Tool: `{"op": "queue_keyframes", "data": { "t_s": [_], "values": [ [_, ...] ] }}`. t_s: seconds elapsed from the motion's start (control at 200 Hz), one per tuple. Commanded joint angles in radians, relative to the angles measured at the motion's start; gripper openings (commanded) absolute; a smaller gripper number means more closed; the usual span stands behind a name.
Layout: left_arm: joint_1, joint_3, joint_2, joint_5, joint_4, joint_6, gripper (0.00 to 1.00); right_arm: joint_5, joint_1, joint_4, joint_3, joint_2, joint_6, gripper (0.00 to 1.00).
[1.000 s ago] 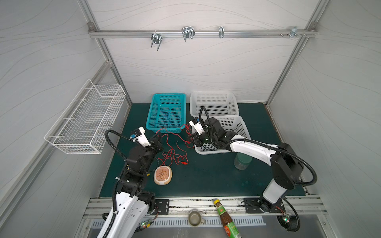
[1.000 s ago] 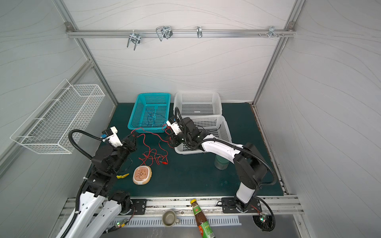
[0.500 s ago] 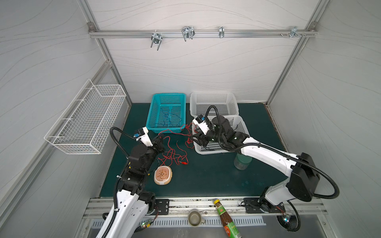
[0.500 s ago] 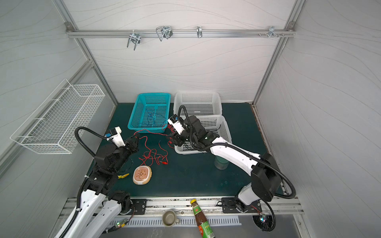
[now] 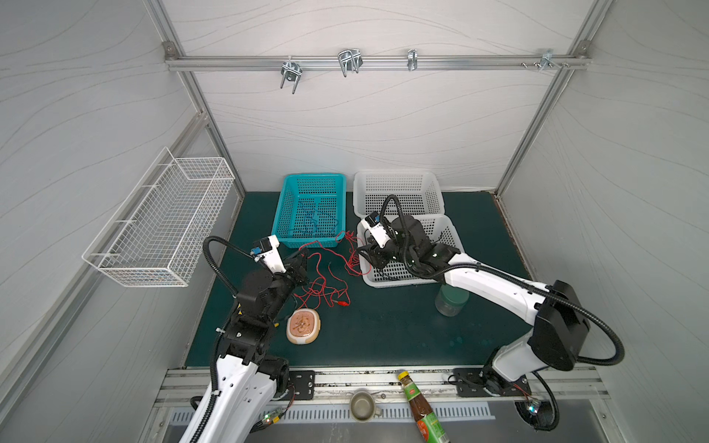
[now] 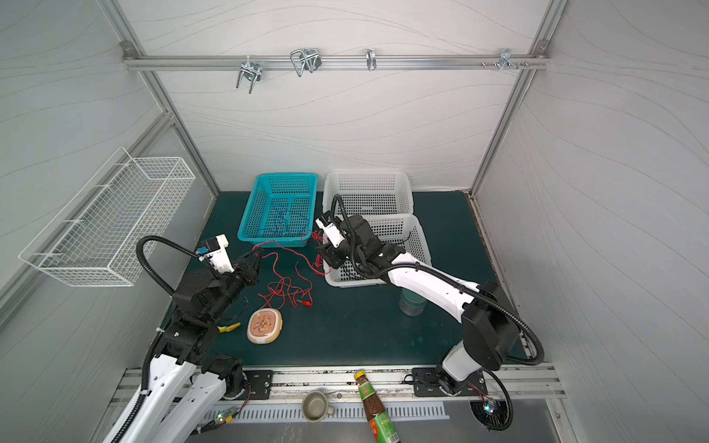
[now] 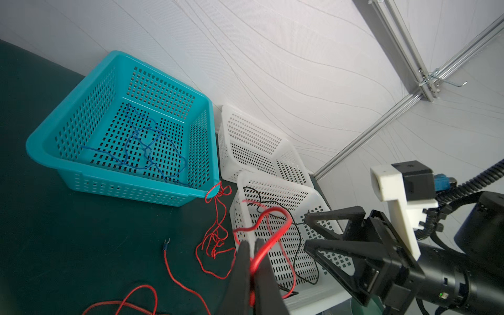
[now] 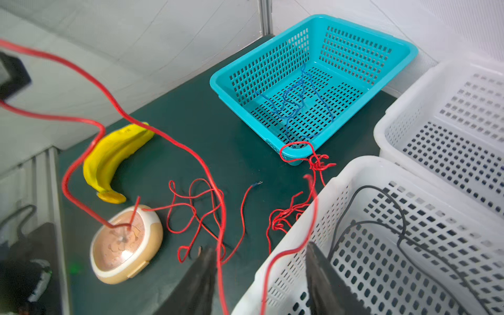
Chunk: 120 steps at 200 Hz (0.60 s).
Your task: Untangle the cables
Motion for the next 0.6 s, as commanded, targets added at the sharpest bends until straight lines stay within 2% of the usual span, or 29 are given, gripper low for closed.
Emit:
{"op": "queue_keyframes", "data": {
  "t_s": [0.0, 0.095, 0.18, 0.255, 0.37, 0.595],
  "values": [
    [0.006, 0.013, -0.007, 0.005, 0.06, 0.011, 0.0, -0.034, -0.002, 0.014, 0.039, 0.03, 0.009, 0.26],
    [0.006, 0.013, -0.005, 0.001, 0.055, 0.014, 0.0, -0.036, -0.004, 0.004, 0.063, 0.047, 0.011, 0.26],
    [0.006, 0.013, -0.008, 0.002, 0.055, 0.015, 0.0, -0.05, -0.006, 0.002, 0.079, 0.056, 0.011, 0.39],
    [0.006, 0.013, -0.009, 0.009, 0.059, 0.019, 0.0, -0.115, -0.005, 0.023, 0.083, 0.061, -0.003, 0.48],
    [0.007, 0.011, -0.008, 0.028, 0.072, 0.024, 0.0, -0.193, -0.004, 0.051, 0.098, 0.084, -0.028, 0.57],
    [0.006, 0.011, 0.001, 0.092, 0.104, 0.022, 0.0, -0.287, -0.003, 0.085, 0.173, 0.161, -0.066, 0.63]
  ]
}}
